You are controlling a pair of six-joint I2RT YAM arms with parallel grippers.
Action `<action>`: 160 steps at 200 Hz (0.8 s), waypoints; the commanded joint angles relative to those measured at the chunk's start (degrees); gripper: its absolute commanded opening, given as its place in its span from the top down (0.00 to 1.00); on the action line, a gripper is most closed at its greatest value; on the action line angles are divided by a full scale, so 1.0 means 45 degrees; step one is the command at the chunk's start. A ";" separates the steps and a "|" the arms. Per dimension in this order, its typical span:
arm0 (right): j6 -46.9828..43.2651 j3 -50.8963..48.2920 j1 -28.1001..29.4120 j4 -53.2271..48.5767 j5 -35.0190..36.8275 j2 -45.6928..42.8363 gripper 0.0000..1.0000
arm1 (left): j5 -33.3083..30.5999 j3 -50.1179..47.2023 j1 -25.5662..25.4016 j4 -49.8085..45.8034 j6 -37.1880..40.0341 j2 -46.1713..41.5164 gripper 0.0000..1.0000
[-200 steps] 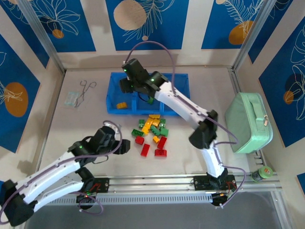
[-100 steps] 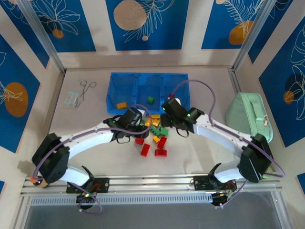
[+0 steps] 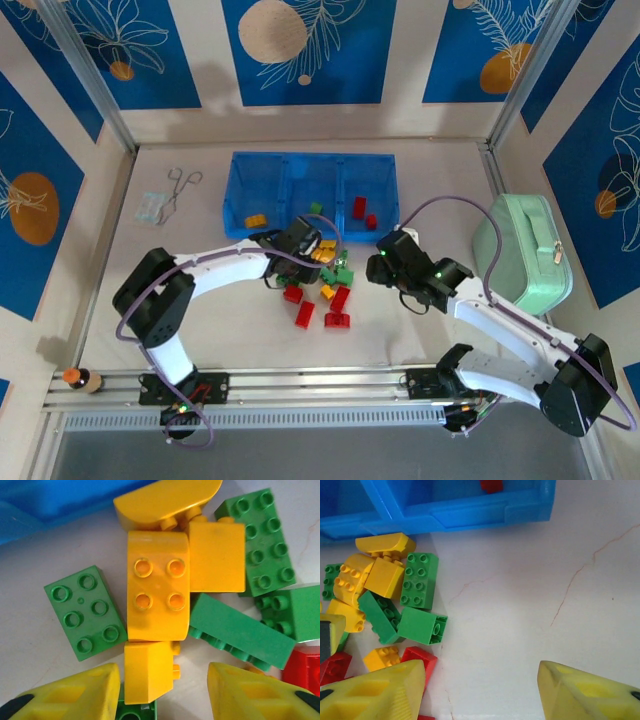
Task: Sort the legos into containers by color
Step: Pick up the lego from the center of the table.
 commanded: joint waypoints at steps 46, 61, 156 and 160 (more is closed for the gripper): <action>0.0283 -0.0079 -0.0087 0.0741 -0.0387 0.0274 0.38 | -0.0069 0.0200 -0.0014 -0.0335 0.0025 0.0547 0.57; 0.0263 0.0006 -0.0087 0.0781 -0.0387 0.0402 0.38 | -0.0048 0.0219 -0.0052 -0.0274 -0.0012 0.0751 0.59; 0.0253 0.0220 -0.0126 0.0713 -0.0260 0.0405 0.39 | -0.0199 0.0319 -0.0117 -0.0454 0.0045 0.0407 0.74; 0.0263 0.0207 -0.0154 0.0694 -0.0252 0.0390 0.39 | -0.0218 0.0319 -0.0125 -0.0466 0.0045 0.0304 0.74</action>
